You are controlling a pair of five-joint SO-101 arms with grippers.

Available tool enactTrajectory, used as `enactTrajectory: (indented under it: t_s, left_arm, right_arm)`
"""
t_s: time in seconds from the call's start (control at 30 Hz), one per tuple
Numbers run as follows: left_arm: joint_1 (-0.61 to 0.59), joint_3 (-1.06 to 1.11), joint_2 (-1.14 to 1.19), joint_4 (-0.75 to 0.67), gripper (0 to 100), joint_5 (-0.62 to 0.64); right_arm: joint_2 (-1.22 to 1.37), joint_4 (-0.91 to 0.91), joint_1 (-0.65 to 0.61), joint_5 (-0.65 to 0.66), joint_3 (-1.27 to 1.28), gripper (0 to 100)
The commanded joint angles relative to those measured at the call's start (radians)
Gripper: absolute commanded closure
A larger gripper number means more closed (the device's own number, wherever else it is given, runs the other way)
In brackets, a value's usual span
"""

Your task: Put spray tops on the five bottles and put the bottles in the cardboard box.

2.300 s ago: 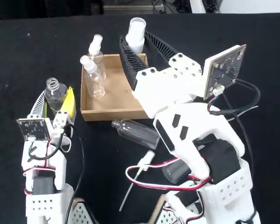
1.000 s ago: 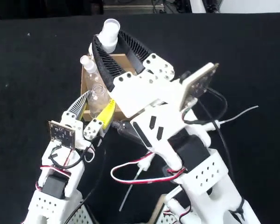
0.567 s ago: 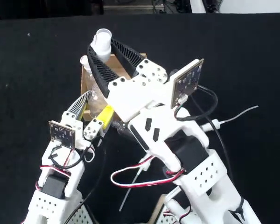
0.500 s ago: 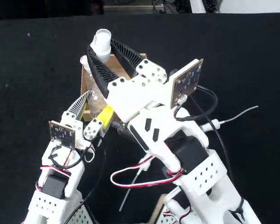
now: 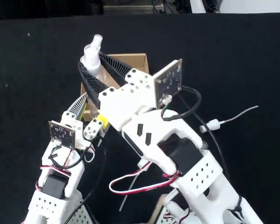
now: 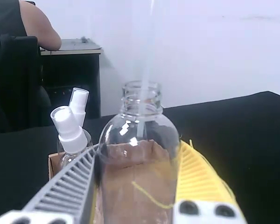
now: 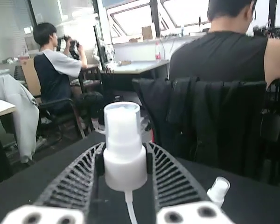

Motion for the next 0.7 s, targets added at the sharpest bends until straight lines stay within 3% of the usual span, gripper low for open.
enactTrajectory:
  t_s: [0.0,0.1,0.4,0.53,0.67]
  left_arm:
    - [-0.001,0.025,-0.009,-0.025,97,-0.002]
    - [-0.001,0.025,-0.009,-0.025,97,-0.005]
    - [-0.001,0.025,-0.008,-0.023,97,-0.006]
    - [0.007,0.025,-0.008,-0.023,97,0.000]
    - [0.007,0.025,-0.008,-0.021,97,0.000]
  right_arm:
    - [-0.028,0.015,-0.025,0.000,-0.004,90.5]
    - [-0.035,0.078,-0.037,0.000,-0.028,84.9]
    - [-0.038,0.362,-0.035,0.000,-0.283,88.7]
    - [-0.038,0.500,0.135,0.002,-0.351,92.0]
    - [-0.036,0.571,0.419,0.002,-0.263,94.4]
